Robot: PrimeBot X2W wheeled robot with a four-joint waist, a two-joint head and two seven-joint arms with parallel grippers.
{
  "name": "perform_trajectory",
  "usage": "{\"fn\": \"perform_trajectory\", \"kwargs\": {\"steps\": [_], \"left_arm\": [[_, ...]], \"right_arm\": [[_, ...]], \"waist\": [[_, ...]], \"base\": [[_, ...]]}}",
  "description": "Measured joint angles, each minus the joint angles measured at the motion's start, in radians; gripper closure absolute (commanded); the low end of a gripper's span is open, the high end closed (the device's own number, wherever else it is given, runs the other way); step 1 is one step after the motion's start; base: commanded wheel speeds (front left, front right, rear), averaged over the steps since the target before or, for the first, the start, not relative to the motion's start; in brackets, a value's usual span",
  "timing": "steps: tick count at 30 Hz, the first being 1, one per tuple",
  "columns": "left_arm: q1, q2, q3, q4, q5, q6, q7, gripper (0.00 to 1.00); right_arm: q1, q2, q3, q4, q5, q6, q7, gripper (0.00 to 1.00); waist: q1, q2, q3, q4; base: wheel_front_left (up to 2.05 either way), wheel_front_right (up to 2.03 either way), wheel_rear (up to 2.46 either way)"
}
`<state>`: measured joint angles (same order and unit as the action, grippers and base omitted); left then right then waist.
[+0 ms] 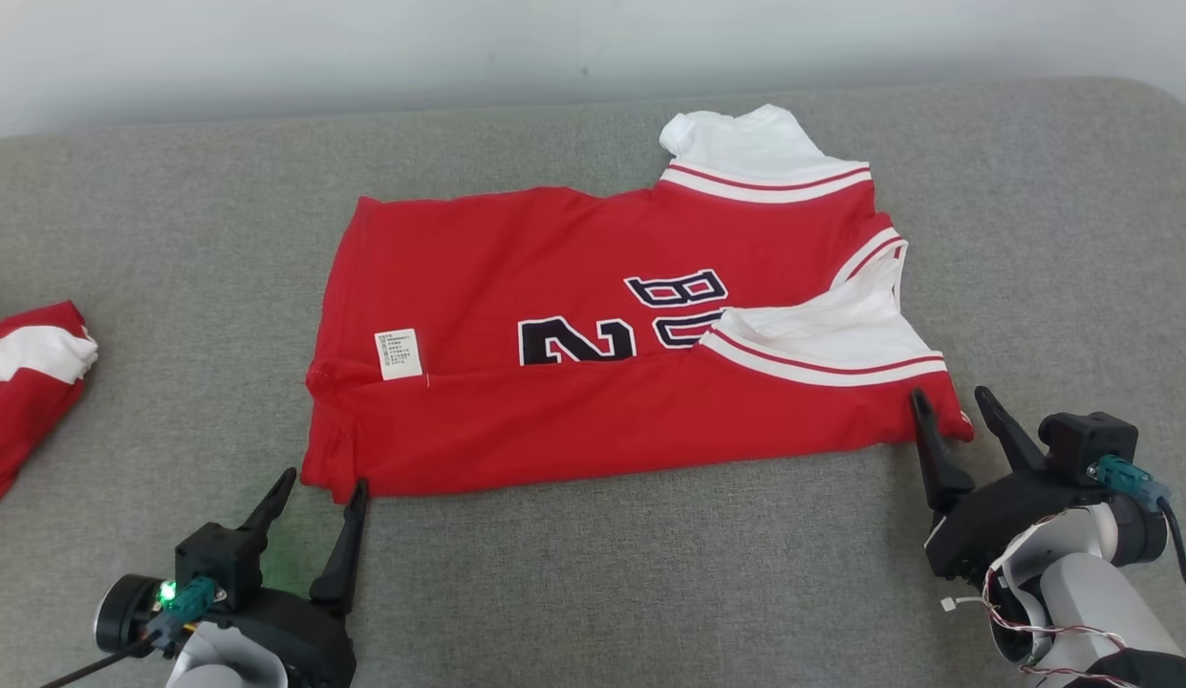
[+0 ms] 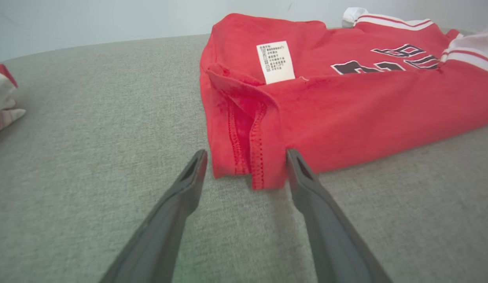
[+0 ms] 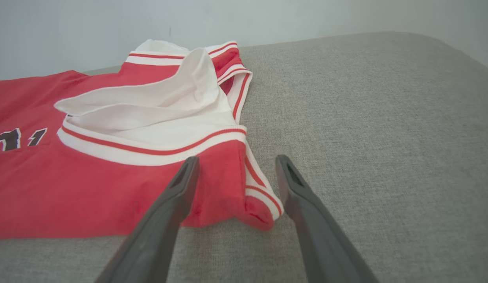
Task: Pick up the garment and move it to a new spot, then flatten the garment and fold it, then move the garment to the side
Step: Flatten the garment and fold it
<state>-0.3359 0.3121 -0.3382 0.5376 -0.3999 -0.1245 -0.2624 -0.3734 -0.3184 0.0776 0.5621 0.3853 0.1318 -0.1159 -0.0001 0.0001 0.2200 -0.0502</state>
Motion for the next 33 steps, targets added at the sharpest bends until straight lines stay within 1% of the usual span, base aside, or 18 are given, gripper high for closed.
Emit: {"fn": "perform_trajectory", "kwargs": {"steps": [4,9,10,11,12,18,23,29,33], "left_arm": [[-0.028,-0.012,0.009,0.016,0.0,-0.005,0.0,0.0],[-0.045,-0.011,0.022,0.098,0.019,-0.006,0.0,0.0],[-0.051,-0.013,0.023,0.117,0.018,-0.006,-0.001,0.27],[-0.056,-0.015,0.023,0.131,0.013,-0.006,-0.001,0.84],[-0.06,-0.017,0.022,0.139,0.007,-0.006,-0.002,1.0],[-0.053,-0.023,0.018,0.149,-0.032,-0.007,-0.004,1.0],[0.018,-0.018,0.01,0.093,-0.073,-0.007,-0.003,1.0],[0.133,-0.007,0.001,0.021,-0.104,-0.007,0.0,1.0],[0.191,-0.001,0.002,-0.018,-0.111,-0.006,0.0,1.0]], "right_arm": [[-0.008,0.011,0.0,0.015,-0.022,0.0,0.002,0.0],[-0.027,0.026,0.006,0.04,-0.036,0.0,0.001,0.0],[-0.033,0.029,0.006,0.049,-0.037,0.0,0.001,0.41],[-0.038,0.031,0.007,0.056,-0.037,0.0,0.001,1.0],[-0.042,0.033,0.008,0.062,-0.041,0.0,0.001,1.0],[-0.055,0.045,0.012,0.099,-0.043,0.0,-0.018,1.0],[-0.012,0.044,0.014,0.093,-0.015,0.0,-0.036,1.0],[0.102,0.028,0.002,0.017,0.018,0.0,-0.032,1.0],[0.201,0.015,-0.031,-0.057,0.03,0.0,-0.006,1.0]], "waist": [[0.0001,0.0,0.015,-0.007],[0.0002,0.0,0.029,-0.018],[0.0002,0.0,0.031,-0.021],[0.0001,0.0,0.032,-0.023],[0.0001,0.0,0.034,-0.025],[0.0002,0.0,0.022,-0.029],[0.0002,0.0,-0.016,-0.026],[0.0001,0.0,-0.072,-0.017],[0.0,0.0,-0.103,-0.004]], "base": [[0.0,0.0,0.0],[0.0,0.0,0.0],[0.0,0.0,0.0],[0.0,0.0,0.0],[0.0,0.0,0.0],[0.0,0.0,0.0],[0.0,0.0,0.0],[0.0,0.0,0.0],[0.0,0.0,0.0]]}}
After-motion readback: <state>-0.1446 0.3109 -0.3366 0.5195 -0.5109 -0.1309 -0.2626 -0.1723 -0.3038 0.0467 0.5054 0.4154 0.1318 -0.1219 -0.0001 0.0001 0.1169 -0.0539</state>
